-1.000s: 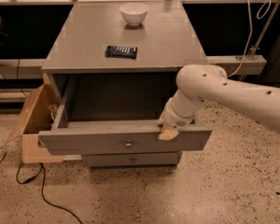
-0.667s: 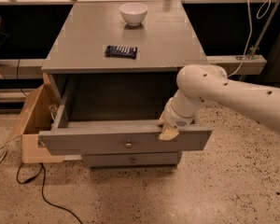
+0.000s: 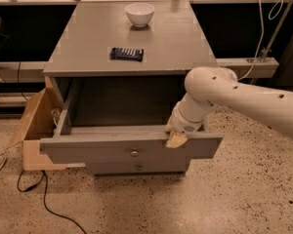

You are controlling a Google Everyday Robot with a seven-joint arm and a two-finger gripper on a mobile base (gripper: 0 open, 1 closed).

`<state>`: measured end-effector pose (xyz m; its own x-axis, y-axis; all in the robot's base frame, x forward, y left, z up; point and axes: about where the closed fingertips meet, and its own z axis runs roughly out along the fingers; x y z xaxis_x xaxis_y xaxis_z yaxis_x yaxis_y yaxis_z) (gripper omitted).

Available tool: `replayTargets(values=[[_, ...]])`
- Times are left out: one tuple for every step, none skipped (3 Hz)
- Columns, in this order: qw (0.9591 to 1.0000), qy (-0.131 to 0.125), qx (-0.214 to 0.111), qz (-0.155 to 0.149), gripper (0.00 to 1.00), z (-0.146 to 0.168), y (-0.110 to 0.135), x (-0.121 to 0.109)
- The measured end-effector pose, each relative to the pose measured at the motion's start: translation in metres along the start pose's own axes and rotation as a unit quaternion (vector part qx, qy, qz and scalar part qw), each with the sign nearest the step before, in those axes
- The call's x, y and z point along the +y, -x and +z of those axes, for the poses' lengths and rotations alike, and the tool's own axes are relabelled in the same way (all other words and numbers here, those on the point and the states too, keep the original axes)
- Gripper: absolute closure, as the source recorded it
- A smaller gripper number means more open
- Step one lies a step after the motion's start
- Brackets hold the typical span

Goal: Open top drawer

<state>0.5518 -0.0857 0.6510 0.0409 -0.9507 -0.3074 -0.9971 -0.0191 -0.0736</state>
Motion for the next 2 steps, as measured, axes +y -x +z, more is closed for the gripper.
replayTargets(values=[[0.9999, 0.007, -0.011, 0.008, 0.04, -0.003, -0.001, 0.002], [0.9995, 0.004, -0.016, 0.026, 0.0, -0.012, -0.004, 0.013]])
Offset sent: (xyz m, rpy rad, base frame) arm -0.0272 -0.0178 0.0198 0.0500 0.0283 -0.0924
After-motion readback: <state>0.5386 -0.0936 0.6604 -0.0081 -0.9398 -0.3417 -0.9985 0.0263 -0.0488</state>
